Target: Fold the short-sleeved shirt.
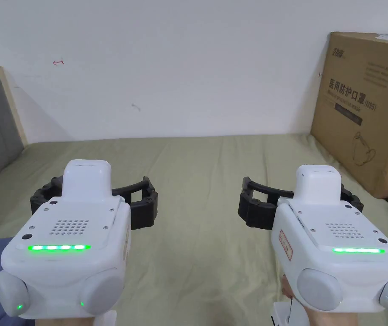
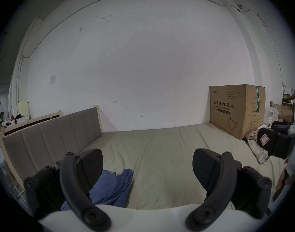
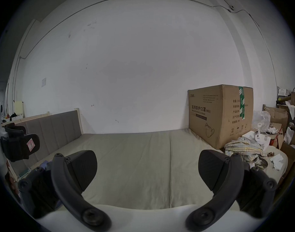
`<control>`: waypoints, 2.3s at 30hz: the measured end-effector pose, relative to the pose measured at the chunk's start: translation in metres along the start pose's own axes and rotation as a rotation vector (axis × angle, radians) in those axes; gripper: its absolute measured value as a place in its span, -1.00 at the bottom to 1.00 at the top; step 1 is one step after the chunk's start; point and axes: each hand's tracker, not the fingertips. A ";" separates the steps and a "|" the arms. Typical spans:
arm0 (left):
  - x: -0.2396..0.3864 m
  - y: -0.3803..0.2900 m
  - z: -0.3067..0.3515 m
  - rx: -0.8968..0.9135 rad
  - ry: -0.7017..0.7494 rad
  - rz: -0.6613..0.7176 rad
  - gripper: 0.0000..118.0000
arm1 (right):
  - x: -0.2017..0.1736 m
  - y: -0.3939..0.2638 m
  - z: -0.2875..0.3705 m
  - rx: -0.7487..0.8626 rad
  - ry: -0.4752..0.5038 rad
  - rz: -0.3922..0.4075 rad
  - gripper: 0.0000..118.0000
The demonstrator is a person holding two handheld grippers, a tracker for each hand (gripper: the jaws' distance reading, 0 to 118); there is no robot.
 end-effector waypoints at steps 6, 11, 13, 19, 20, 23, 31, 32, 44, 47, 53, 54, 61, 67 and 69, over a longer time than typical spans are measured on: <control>0.000 0.000 0.001 0.005 -0.010 0.015 0.86 | -0.005 0.000 0.000 0.005 0.006 0.018 1.00; -0.001 0.001 0.001 0.007 0.000 0.006 0.86 | -0.005 -0.001 0.000 -0.001 0.014 0.015 1.00; -0.002 0.000 0.002 0.005 -0.002 0.014 0.86 | -0.006 -0.001 0.000 -0.006 0.018 0.017 1.00; -0.003 -0.001 0.002 0.000 -0.002 0.025 0.86 | -0.007 -0.003 0.000 -0.001 0.003 0.030 1.00; -0.004 -0.001 0.001 -0.001 -0.002 0.023 0.86 | -0.008 -0.003 0.000 0.000 0.002 0.036 1.00; -0.004 -0.001 0.000 -0.015 -0.012 0.022 0.86 | -0.008 -0.003 0.000 0.000 0.001 0.040 1.00; -0.005 -0.001 0.004 0.001 -0.010 0.036 0.86 | -0.011 -0.011 0.002 0.019 -0.043 0.040 1.00; -0.006 0.000 0.006 0.014 -0.006 0.048 0.86 | -0.011 -0.011 0.003 0.020 -0.035 0.034 1.00; -0.009 -0.001 0.002 0.004 -0.028 0.047 0.87 | -0.011 -0.006 0.001 0.027 -0.015 0.049 1.00; -0.007 -0.002 0.001 -0.009 -0.028 0.033 0.87 | -0.012 -0.004 0.001 0.004 -0.007 0.047 1.00; -0.008 -0.002 0.001 -0.015 -0.016 0.035 0.87 | -0.009 -0.001 0.002 0.017 -0.002 0.039 1.00; -0.009 -0.001 0.001 -0.016 -0.013 0.041 0.87 | -0.009 0.000 0.002 0.017 0.002 0.042 1.00; -0.011 0.000 0.001 -0.015 -0.011 0.050 0.87 | -0.010 -0.001 0.003 0.009 0.003 0.042 1.00; -0.009 0.000 0.001 -0.012 -0.009 0.036 0.87 | -0.016 -0.002 0.003 0.014 -0.012 0.102 1.00; -0.009 0.000 0.001 -0.012 -0.008 0.037 0.87 | -0.016 -0.002 0.003 0.016 -0.009 0.098 1.00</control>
